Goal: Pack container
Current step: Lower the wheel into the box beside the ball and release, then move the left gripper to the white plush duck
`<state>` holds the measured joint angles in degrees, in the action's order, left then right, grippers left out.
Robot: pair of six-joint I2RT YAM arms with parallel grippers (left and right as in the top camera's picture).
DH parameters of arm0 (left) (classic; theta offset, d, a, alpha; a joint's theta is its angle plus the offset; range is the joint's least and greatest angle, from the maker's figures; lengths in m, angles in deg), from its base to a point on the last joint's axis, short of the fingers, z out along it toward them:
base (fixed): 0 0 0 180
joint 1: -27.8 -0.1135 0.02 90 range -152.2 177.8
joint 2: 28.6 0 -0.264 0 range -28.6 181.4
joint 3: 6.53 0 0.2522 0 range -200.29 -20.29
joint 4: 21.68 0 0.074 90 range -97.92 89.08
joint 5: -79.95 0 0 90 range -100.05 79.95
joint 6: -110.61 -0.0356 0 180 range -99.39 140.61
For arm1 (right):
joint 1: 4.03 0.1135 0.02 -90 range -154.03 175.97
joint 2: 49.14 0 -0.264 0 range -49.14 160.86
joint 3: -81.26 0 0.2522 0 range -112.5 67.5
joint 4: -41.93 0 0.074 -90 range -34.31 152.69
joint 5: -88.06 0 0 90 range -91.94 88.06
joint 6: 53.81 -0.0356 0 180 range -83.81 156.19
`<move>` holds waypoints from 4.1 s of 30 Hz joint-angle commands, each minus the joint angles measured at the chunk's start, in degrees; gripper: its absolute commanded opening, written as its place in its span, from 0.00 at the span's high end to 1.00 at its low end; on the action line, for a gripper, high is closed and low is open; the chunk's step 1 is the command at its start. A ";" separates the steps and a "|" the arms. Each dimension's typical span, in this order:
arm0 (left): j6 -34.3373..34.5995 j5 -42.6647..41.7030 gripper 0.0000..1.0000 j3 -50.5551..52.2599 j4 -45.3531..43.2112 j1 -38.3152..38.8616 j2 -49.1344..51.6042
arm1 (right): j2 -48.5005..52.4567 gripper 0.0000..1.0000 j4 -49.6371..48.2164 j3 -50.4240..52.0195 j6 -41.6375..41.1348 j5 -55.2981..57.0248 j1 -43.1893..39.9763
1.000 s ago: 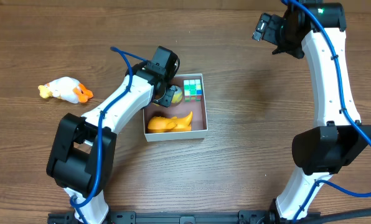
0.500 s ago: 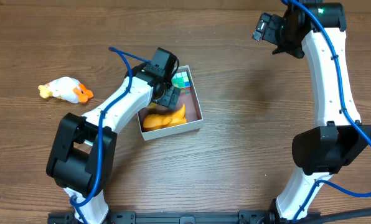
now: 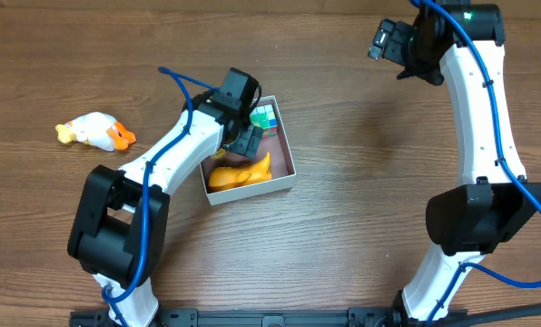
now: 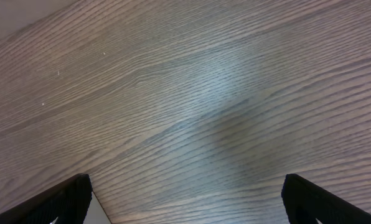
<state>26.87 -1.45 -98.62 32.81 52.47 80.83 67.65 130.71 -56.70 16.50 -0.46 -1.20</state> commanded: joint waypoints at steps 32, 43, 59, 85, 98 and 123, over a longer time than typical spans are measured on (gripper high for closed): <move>8.55 -6.56 0.74 -11.78 21.03 11.41 -0.04 | -0.09 0.00 -0.17 -1.33 -0.52 0.09 0.09; 8.52 -7.17 0.75 -11.78 22.25 14.88 -0.02 | -0.09 0.00 -0.17 -1.33 -0.52 0.09 0.09; 8.55 -8.13 0.78 -7.82 22.51 16.83 -0.02 | -0.09 0.00 -0.17 -1.33 -0.52 0.09 0.09; 8.52 -9.51 0.80 -7.26 26.75 17.14 -0.02 | -0.09 0.00 -0.17 -1.33 -0.52 0.09 0.09; 7.87 -9.25 0.83 -7.26 30.42 17.14 -0.02 | -0.09 0.00 -0.17 -1.33 -0.52 0.09 0.09; 18.71 11.30 0.44 -31.69 27.45 -0.66 -0.04 | -0.09 0.00 -0.17 -1.33 -0.52 0.09 0.09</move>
<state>39.50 6.26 -125.89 56.83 59.96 81.07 67.65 130.71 -56.70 16.50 -0.44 -1.20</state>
